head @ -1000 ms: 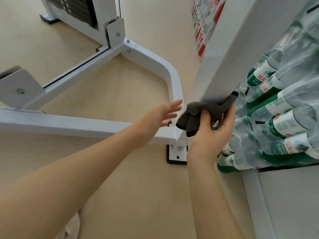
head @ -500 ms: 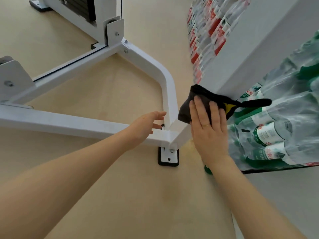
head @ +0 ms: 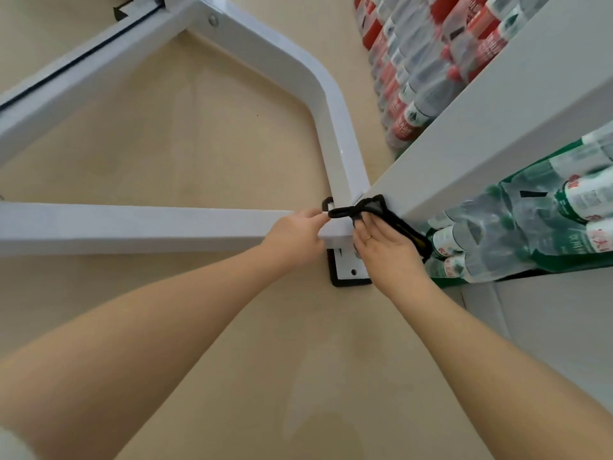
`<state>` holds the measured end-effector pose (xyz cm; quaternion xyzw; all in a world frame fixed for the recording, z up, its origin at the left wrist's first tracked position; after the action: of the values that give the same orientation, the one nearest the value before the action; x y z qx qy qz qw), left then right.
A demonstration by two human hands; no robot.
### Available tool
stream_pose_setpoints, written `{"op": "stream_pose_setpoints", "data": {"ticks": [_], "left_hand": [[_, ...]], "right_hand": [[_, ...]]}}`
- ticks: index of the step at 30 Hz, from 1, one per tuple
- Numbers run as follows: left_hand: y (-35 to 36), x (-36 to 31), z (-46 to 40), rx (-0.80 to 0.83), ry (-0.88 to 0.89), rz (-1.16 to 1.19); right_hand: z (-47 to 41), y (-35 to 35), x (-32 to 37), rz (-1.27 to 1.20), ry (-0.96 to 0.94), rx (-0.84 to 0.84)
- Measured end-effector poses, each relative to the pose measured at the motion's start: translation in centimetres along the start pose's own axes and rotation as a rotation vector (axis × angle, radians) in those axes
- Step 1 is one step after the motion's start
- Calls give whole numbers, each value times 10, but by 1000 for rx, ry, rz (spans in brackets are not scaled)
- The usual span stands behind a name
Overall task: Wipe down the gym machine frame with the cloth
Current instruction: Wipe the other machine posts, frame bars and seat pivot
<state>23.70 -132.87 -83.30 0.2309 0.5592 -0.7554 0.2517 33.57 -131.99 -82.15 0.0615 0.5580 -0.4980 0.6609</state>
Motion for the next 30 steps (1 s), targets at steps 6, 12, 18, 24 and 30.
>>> {"op": "stream_pose_setpoints", "data": {"ticks": [6, 12, 18, 24, 30], "left_hand": [[20, 9, -22, -101, 116, -401], [13, 4, -27, -230, 258, -530], [8, 9, -16, -163, 215, -537], [-17, -13, -5, -50, 192, -72], [-116, -120, 18, -287, 465, 462]], "right_hand": [[28, -32, -72, 77, 180, -367], [34, -30, -71, 473, 201, -149], [-4, -9, -19, 292, 111, -2], [42, -57, -96, 283, 236, -134], [83, -128, -204, 152, 161, -366]]}}
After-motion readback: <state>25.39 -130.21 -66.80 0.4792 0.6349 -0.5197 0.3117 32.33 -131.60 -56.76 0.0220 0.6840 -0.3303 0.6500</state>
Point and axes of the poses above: each hand's wrist, its own z-axis away from the middle knuckle, its own y-axis out of the palm, x = y × z, the point moved 9 cm from there along -z, towards the middle knuckle, and after that the axes turned 1 degree about x, right-handed, at the moved point
